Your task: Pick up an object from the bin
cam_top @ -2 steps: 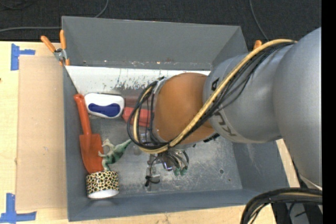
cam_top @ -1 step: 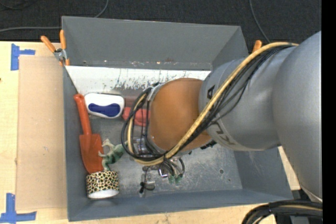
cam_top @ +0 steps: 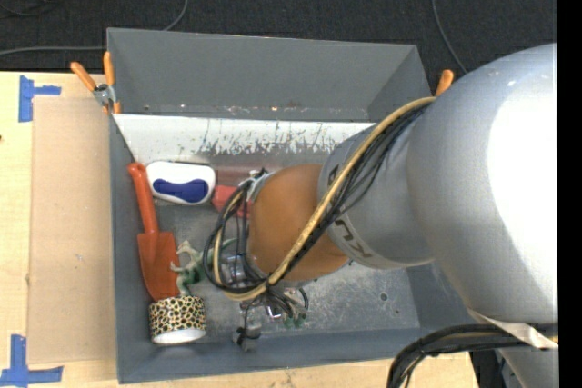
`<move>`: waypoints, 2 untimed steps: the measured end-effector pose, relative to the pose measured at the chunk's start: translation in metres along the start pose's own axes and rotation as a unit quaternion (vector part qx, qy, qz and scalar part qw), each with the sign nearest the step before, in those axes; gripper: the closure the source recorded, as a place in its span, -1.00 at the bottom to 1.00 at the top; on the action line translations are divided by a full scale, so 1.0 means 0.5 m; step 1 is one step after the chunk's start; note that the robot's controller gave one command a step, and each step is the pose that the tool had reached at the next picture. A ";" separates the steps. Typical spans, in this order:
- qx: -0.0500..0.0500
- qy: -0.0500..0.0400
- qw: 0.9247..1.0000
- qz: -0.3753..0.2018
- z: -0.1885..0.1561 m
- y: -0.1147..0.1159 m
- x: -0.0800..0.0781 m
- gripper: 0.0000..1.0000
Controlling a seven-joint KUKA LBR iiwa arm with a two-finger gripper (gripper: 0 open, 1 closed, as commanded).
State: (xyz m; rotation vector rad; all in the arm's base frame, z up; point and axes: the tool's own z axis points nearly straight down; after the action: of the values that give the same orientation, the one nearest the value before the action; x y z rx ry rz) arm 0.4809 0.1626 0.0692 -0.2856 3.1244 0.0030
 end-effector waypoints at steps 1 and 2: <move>-0.002 -0.005 1.000 0.012 -0.003 0.072 -0.013 -1.00; -0.001 -0.005 1.000 0.001 -0.004 0.069 -0.013 -1.00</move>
Offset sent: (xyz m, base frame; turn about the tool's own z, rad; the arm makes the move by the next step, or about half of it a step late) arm -0.0027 0.0252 0.0008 -0.3179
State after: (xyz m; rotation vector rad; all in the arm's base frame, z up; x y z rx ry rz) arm 0.4812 0.1975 0.0710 -0.2826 3.1155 0.0079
